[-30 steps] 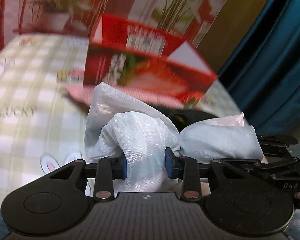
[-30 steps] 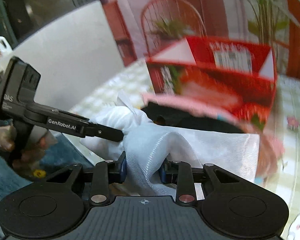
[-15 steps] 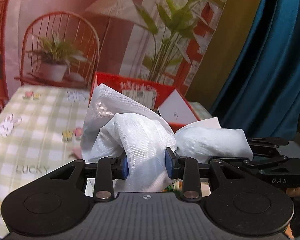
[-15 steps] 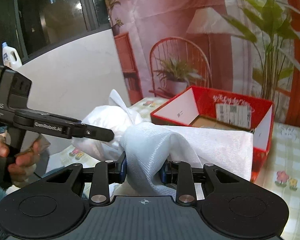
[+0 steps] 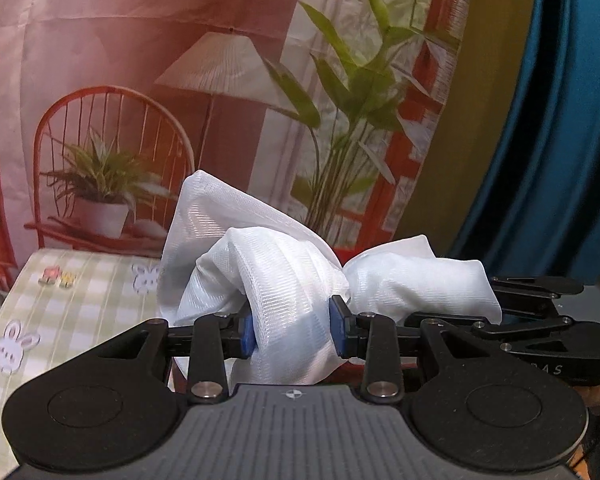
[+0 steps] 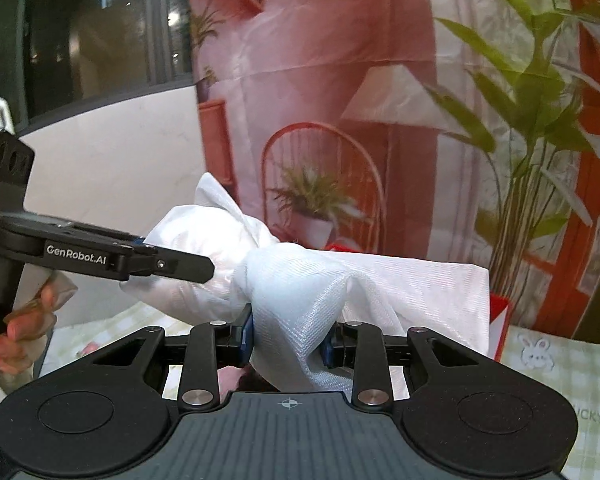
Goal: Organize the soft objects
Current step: 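Carry the white mesh bag into the red box and release it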
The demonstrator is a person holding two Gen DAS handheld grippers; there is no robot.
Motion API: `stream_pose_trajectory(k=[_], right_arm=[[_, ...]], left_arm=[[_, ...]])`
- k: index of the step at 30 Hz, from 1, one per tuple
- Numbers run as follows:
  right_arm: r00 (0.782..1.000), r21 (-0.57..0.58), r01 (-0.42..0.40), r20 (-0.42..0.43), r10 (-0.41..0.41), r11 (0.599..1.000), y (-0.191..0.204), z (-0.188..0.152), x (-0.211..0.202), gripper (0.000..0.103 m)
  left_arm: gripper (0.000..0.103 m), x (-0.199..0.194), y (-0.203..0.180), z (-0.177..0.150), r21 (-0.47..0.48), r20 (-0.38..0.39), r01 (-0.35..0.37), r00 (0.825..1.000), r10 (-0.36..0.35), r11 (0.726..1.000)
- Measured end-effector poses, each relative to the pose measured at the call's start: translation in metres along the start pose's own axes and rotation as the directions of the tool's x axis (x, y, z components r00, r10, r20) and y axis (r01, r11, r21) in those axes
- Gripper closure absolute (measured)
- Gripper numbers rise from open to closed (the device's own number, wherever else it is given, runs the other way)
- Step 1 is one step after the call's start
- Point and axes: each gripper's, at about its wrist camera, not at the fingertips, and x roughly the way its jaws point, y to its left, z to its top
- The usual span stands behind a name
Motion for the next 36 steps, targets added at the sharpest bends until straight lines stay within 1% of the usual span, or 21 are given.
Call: stream_pose_trajectory(k=[4, 8, 13, 17, 21, 24, 25, 26, 27, 29, 30, 32, 33, 34, 35, 36], right_arm=[[0.999, -0.024, 0.037, -0.009, -0.037, 0.999, -0.02, 0.015, 0.023, 0.074], [0.995, -0.032, 0.07, -0.073, -0.073, 0.997, -0.047, 0.025, 0.062, 0.074], [0.98, -0.007, 0.109, -0.17, -0.108, 0.994, -0.081, 0.012, 0.114, 0.074], [0.966, 0.011, 0.13, -0.225, -0.125, 0.991, -0.102, -0.001, 0.145, 0.074], [0.953, -0.007, 0.144, -0.267, -0.141, 0.989, -0.112, -0.006, 0.17, 0.074], [0.942, -0.037, 0.166, -0.29, -0.169, 0.985, -0.118, -0.007, 0.185, 0.074], [0.937, -0.052, 0.178, -0.296, -0.186, 0.983, -0.119, -0.007, 0.189, 0.073], [0.931, -0.064, 0.194, -0.302, -0.205, 0.979, -0.12, -0.007, 0.192, 0.07], [0.925, -0.07, 0.215, -0.306, -0.226, 0.974, -0.122, -0.008, 0.194, 0.068], [0.916, -0.059, 0.245, -0.312, -0.251, 0.968, -0.123, -0.009, 0.194, 0.062], [0.915, -0.057, 0.256, -0.308, -0.261, 0.965, -0.124, -0.009, 0.192, 0.06], [0.917, -0.064, 0.276, -0.279, -0.283, 0.959, -0.121, -0.008, 0.186, 0.049], [0.92, -0.065, 0.286, -0.262, -0.293, 0.956, -0.121, -0.007, 0.182, 0.046], [0.923, -0.062, 0.296, -0.239, -0.302, 0.953, -0.12, -0.005, 0.177, 0.04], [0.928, -0.054, 0.301, -0.213, -0.306, 0.952, -0.118, -0.004, 0.172, 0.031], [0.936, -0.041, 0.302, -0.178, -0.304, 0.953, -0.116, -0.002, 0.164, 0.025]], left_arm=[[0.066, 0.033, -0.003, 0.016, 0.028, 0.002, -0.028, 1.0, 0.028, 0.999], [0.065, 0.077, 0.001, 0.027, 0.024, -0.049, -0.037, 0.998, 0.038, 0.999], [0.066, 0.131, 0.016, 0.029, 0.019, -0.121, -0.047, 0.992, 0.049, 0.999], [0.066, 0.166, 0.023, 0.025, 0.01, -0.175, -0.066, 0.982, 0.066, 0.998], [0.066, 0.19, 0.032, 0.021, 0.009, -0.21, -0.087, 0.974, 0.087, 0.996], [0.065, 0.203, 0.038, 0.02, 0.002, -0.227, -0.084, 0.97, 0.082, 0.996], [0.062, 0.206, 0.041, 0.019, 0.002, -0.228, -0.085, 0.97, 0.083, 0.996], [0.056, 0.208, 0.042, 0.018, 0.003, -0.229, -0.088, 0.97, 0.086, 0.996], [0.053, 0.208, 0.045, 0.018, 0.002, -0.231, -0.093, 0.969, 0.091, 0.996], [0.041, 0.207, 0.048, 0.017, 0.003, -0.225, -0.098, 0.969, 0.096, 0.995], [0.04, 0.204, 0.049, 0.017, 0.004, -0.22, -0.101, 0.97, 0.099, 0.995], [0.04, 0.198, 0.05, 0.017, 0.01, -0.206, -0.108, 0.973, 0.108, 0.994], [0.04, 0.193, 0.05, 0.017, 0.015, -0.194, -0.11, 0.975, 0.11, 0.994], [0.039, 0.19, 0.05, 0.018, 0.019, -0.181, -0.111, 0.977, 0.113, 0.994], [0.038, 0.185, 0.049, 0.018, 0.024, -0.168, -0.113, 0.979, 0.115, 0.993], [0.037, 0.179, 0.047, 0.018, 0.032, -0.154, -0.115, 0.981, 0.118, 0.993]])
